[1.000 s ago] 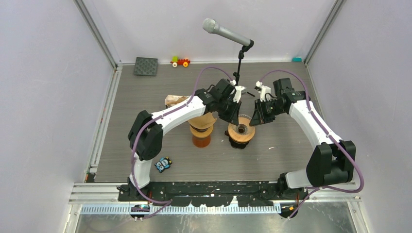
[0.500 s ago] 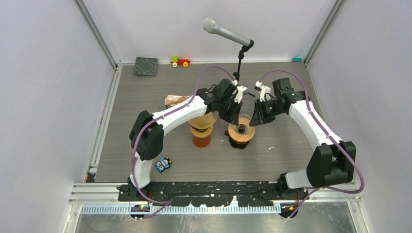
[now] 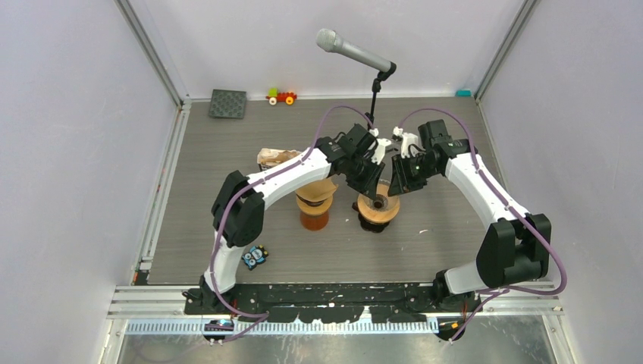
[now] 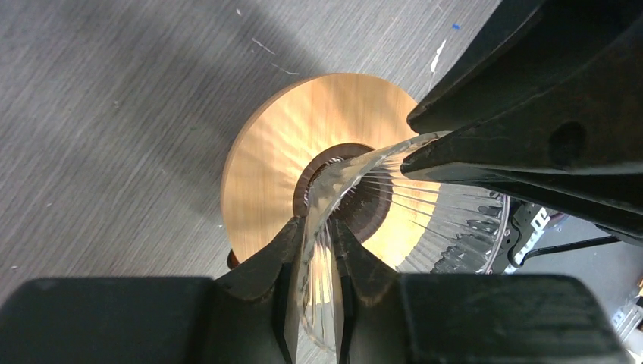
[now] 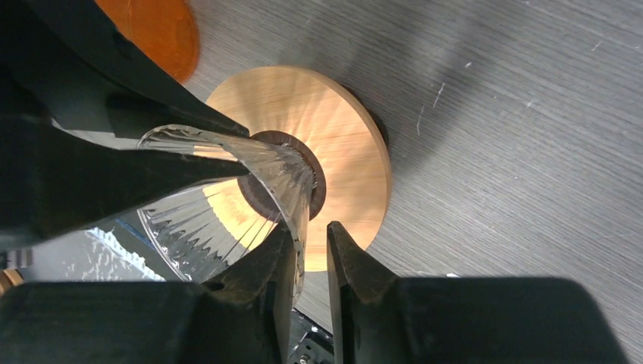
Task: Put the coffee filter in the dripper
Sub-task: Place the coffee dripper in the dripper holder.
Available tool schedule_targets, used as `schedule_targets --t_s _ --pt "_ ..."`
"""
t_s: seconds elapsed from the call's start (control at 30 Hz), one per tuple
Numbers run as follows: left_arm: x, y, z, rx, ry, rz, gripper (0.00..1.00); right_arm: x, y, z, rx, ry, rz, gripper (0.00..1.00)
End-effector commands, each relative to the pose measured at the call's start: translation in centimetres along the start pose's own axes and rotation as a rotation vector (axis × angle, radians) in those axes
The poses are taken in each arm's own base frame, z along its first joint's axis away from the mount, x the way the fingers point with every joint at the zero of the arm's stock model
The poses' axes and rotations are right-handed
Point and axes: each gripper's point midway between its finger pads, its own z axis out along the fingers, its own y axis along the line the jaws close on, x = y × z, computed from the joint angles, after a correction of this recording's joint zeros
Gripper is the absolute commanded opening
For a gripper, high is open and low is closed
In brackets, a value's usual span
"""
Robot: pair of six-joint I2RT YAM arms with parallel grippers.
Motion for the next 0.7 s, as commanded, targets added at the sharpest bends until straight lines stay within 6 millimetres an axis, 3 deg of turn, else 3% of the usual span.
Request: schedule_targets --t_s 0.0,0.43,0.67 --pt "1.3 -0.6 0.3 0.024 0.062 0.016 0.23 -2.8 -0.4 -1.2 0.051 -0.088 -0.062 0.28" --pt "-2.8 -0.6 -3.1 0.017 -0.052 0.022 0.4 -4.5 0.6 -4.4 0.068 -0.163 -0.081 0.35" --pt "-5.6 -1.8 -5.7 0.043 -0.122 0.043 0.53 -5.1 1.3 -6.5 0.071 -0.247 -0.089 0.41"
